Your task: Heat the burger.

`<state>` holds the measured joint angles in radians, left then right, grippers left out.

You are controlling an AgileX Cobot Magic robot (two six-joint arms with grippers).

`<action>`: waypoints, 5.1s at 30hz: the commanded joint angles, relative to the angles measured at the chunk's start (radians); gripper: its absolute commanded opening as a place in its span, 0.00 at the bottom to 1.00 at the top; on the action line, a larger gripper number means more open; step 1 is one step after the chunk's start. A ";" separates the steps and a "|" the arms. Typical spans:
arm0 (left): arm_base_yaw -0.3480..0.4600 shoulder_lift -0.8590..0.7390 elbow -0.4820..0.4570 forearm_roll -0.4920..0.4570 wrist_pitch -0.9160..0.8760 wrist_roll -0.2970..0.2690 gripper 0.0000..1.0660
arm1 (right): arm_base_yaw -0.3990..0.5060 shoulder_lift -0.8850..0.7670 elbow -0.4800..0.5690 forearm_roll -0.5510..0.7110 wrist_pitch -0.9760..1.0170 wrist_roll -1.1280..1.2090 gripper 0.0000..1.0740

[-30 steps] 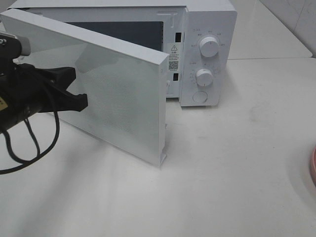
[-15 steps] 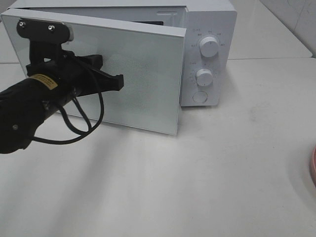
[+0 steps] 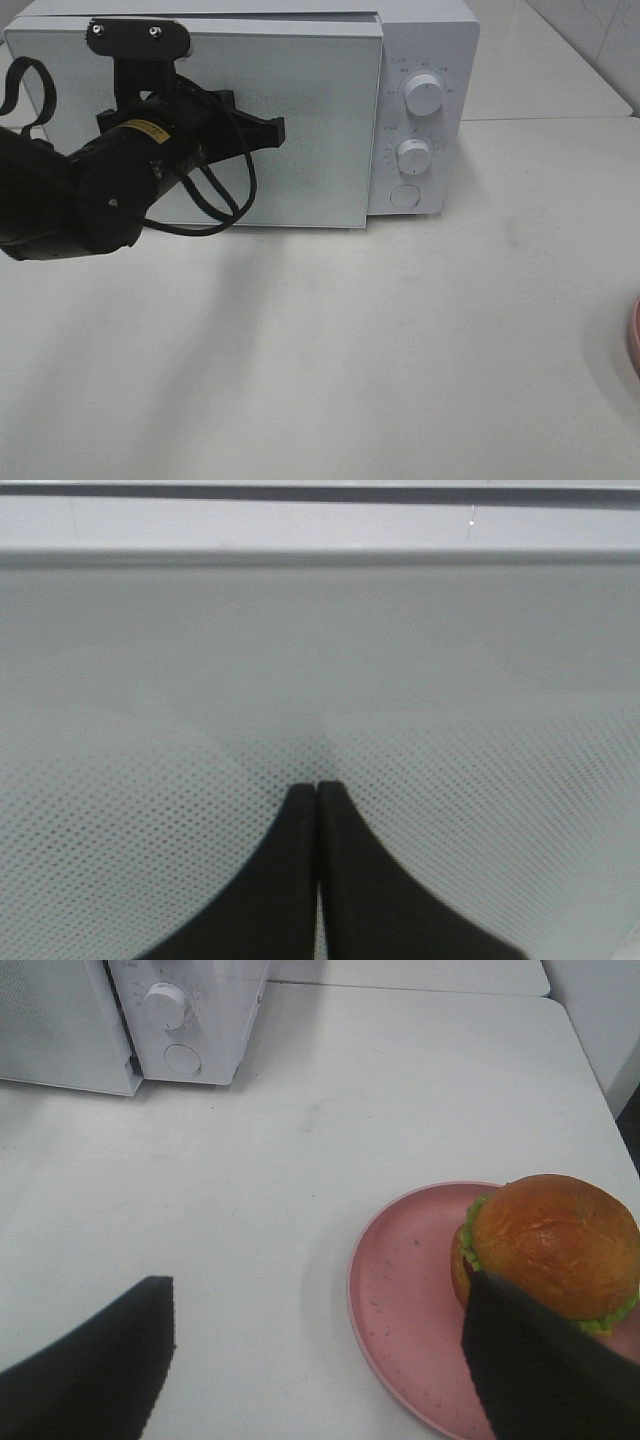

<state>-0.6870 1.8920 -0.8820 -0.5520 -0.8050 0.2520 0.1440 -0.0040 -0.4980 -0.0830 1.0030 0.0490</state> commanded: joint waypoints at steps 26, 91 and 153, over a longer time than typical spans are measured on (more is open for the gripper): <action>0.000 0.124 -0.268 -0.151 0.146 0.174 0.00 | -0.003 -0.027 0.002 -0.001 -0.005 -0.013 0.71; 0.802 -0.565 -0.014 0.182 1.969 -0.041 0.95 | -0.003 -0.027 0.002 -0.001 -0.005 -0.010 0.71; 0.745 -1.916 0.366 0.429 1.875 -0.220 0.95 | -0.003 -0.027 0.002 -0.001 -0.005 -0.010 0.71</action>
<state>0.0650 -0.0020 -0.5180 -0.1250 1.0810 0.0340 0.1440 -0.0040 -0.4980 -0.0830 1.0030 0.0490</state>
